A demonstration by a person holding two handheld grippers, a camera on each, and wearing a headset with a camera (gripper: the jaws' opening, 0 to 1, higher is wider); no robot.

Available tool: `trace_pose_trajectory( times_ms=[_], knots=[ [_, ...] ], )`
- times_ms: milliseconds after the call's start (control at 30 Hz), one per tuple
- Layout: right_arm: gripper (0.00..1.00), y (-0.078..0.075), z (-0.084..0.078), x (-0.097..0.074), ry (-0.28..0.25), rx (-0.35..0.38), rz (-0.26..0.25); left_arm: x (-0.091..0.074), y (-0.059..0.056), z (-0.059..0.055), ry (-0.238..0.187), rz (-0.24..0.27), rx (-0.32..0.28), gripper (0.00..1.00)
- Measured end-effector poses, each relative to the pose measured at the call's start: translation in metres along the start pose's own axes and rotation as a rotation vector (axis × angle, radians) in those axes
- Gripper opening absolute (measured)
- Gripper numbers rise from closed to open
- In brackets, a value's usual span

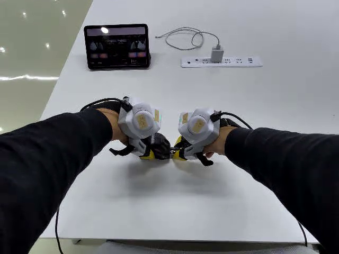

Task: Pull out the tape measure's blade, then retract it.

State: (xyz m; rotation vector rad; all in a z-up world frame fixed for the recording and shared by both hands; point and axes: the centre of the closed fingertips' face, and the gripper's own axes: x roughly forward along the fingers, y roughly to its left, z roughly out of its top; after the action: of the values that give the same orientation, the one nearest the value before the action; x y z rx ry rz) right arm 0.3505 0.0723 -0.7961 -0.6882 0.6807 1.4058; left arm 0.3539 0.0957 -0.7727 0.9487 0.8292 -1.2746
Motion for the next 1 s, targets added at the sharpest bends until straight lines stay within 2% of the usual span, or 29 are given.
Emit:
trace_pose_trajectory(
  times_ms=[100,133,233,333,400,700,1000],
  knots=[
    [0.12,0.001,-0.002,-0.002,-0.009,-0.001,0.000,0.000,0.000,0.000,-0.005,0.000,-0.008,0.35],
    [0.12,0.001,-0.003,-0.003,0.001,-0.034,0.005,-0.001,0.000,0.000,-0.004,0.000,-0.010,0.35],
    [0.11,0.001,-0.004,-0.004,0.007,-0.040,0.005,-0.001,0.000,0.000,0.002,0.001,-0.012,0.35],
    [0.11,0.001,-0.006,-0.005,0.003,-0.022,0.003,-0.001,0.000,0.000,0.003,-0.001,-0.010,0.35],
    [0.11,0.002,-0.007,-0.006,-0.007,0.026,0.016,-0.001,0.000,0.000,0.000,-0.006,-0.011,0.35],
    [0.12,-0.001,-0.012,-0.013,0.014,-0.011,-0.001,-0.001,0.000,0.000,-0.003,0.004,-0.024,0.35],
    [0.11,-0.002,-0.017,-0.018,0.022,-0.010,-0.004,-0.002,0.000,0.001,-0.006,0.004,-0.026,0.35]
  ],
)
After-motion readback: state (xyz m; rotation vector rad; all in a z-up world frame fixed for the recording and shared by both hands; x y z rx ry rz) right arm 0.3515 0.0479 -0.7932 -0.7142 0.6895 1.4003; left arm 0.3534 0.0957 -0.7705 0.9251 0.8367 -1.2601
